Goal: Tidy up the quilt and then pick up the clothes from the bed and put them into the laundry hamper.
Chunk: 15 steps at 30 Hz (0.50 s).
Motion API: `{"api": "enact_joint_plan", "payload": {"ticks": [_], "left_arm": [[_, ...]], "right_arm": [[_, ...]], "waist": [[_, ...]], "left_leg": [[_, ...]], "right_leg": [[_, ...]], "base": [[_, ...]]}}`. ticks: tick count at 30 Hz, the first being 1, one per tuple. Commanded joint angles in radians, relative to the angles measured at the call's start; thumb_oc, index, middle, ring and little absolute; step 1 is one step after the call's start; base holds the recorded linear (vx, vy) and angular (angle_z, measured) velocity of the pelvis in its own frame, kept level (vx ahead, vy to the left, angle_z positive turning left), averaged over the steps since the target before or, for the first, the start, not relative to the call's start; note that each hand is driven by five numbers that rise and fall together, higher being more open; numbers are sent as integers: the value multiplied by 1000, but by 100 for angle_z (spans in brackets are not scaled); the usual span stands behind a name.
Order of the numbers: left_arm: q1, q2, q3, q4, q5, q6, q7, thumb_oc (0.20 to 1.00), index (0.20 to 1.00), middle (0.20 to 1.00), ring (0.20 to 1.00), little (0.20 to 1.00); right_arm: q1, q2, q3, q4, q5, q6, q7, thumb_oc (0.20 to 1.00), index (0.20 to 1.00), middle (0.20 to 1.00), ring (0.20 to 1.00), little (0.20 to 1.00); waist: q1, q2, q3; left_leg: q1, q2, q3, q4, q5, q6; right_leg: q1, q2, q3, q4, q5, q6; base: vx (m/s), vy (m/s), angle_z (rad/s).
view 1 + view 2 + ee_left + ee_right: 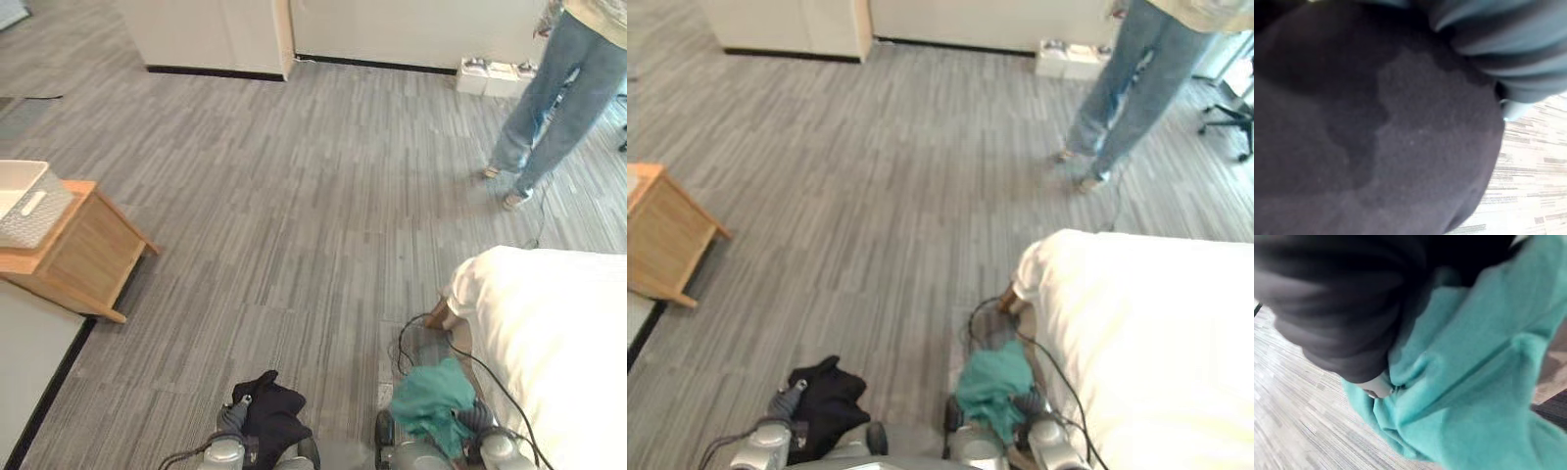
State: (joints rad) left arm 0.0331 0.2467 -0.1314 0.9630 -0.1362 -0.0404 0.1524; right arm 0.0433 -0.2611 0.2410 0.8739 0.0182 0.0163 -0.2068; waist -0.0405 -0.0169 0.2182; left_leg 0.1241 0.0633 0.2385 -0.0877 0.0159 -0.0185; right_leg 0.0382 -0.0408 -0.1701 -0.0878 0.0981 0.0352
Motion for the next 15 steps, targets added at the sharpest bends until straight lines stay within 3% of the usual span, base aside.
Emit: {"api": "enact_joint_plan", "payload": {"ticks": [1, 3, 5, 7, 8, 10, 12, 13, 15], "left_arm": [[-104, -11, -66, 54, -2, -27, 8, 200, 200, 200, 200, 200], [-110, 0, -73, 27, 1, -22, -6, 200, 200, 200, 200, 200], [-107, 3, -77, 27, 7, -14, 5, 200, 200, 200, 200, 200], [-106, -1, -71, 46, 22, -4, 17, 200, 200, 200, 200, 200], [-99, -2, -67, 49, 31, -1, 18, 200, 200, 200, 200, 200], [-82, -4, -62, 52, 59, -1, 15, 200, 200, 200, 200, 200], [-67, 2, -54, 47, 74, 3, 15, 200, 200, 200, 200, 200], [-61, 6, -48, 46, 77, 6, 14, 200, 200, 200, 200, 200], [-48, 13, -36, 61, 86, 14, 7, 200, 200, 200, 200, 200]], "right_arm": [[-55, -75, -41, -31, 2, -30, -25, 200, 200, 200, 200, 200], [-67, -106, -48, -53, -6, -28, -19, 200, 200, 200, 200, 200], [-73, -118, -46, -77, -8, -16, -22, 200, 200, 200, 200, 200], [-69, -122, -35, -89, -9, -8, -19, 200, 200, 200, 200, 200], [-65, -123, -33, -93, -13, -6, -20, 200, 200, 200, 200, 200], [-55, -121, -27, -87, -29, -9, -16, 200, 200, 200, 200, 200], [-61, -120, -26, -81, -43, -6, -22, 200, 200, 200, 200, 200], [-68, -118, -21, -71, -52, -4, -23, 200, 200, 200, 200, 200], [-68, -94, -3, -44, -73, -3, -3, 200, 200, 200, 200, 200]], "waist": [[30, 38, 0], [41, 31, 34], [62, 21, 63], [84, 11, 60], [92, 9, 52], [102, 17, 35], [106, 20, 27], [112, 12, 17], [132, -5, -14]], "left_leg": [[-40, 38, 32, 183, -26, -76], [-171, 110, 26, 491, 65, -104], [-272, 136, 21, 650, 80, -95], [-339, 150, 90, 578, 42, -84], [-345, 142, 119, 496, -2, -90], [-377, 147, 246, 281, 50, -92], [-419, 183, 365, 157, 73, -86], [-436, 194, 396, 145, 78, -80], [-388, 156, 361, 133, 108, -58]], "right_leg": [[70, -54, -92, 32, -137, 59], [113, -44, -117, 15, -149, 13], [149, -36, -129, 9, -184, -10], [188, -39, -142, 1, -236, 8], [213, -47, -147, 1, -269, 29], [248, -51, -176, 1, -294, 56], [277, -52, -207, 1, -318, 76], [293, -55, -216, 1, -325, 85], [312, -64, -197, 71, -286, 111]], "base": [[116, -223, 15], [170, -271, 21], [276, -201, 27], [471, -31, 7], [581, 85, 3], [550, 165, 12], [458, 135, 15], [693, 135, 27], [740, 159, 25]]}}
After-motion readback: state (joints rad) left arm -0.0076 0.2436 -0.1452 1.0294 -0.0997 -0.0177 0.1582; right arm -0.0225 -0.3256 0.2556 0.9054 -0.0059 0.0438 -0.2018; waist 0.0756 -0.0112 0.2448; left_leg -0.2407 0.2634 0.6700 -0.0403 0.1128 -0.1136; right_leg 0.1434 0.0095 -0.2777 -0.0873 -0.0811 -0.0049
